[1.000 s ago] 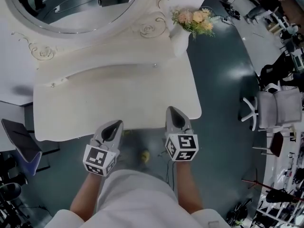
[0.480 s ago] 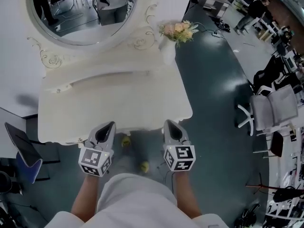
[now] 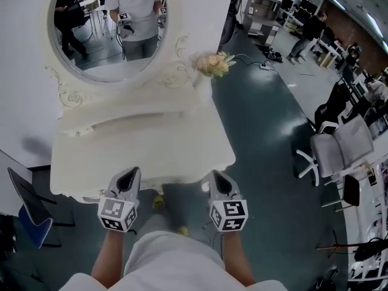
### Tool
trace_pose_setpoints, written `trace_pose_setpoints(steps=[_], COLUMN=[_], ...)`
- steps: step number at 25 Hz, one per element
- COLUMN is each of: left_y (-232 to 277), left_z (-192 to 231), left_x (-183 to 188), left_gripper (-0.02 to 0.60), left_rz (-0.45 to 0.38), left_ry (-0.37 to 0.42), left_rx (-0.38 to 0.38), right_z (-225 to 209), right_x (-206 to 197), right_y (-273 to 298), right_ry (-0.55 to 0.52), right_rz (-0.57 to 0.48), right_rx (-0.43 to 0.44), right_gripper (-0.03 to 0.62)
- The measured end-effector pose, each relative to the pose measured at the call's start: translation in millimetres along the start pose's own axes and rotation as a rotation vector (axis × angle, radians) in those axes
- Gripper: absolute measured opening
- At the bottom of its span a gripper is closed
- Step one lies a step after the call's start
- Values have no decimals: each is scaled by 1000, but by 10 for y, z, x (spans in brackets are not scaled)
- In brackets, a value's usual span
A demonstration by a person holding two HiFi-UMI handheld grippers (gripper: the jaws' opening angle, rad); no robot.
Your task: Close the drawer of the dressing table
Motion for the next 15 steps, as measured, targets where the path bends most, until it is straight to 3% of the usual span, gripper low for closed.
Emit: trace_pose_setpoints(steps=[15], left_y=[-195], left_z=[-172], left_x=[265], left_gripper=[-2], left_rz=[-67], left_ry=[32], left_rx=[0], right_z=[-116], right_x=[281], right_y=[-339], right_ry=[-43], right_rz=[-67], right_rx=[-22], right_gripper=[2])
Point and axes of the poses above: the fingertips, and each gripper's own axes: y forward along the fingers, z to its left, x out of its top, the point moved 4 cm from there along -y, backward along the fingers, and after that the axes turned 13 degrees about -y, right-handed, at the moved point
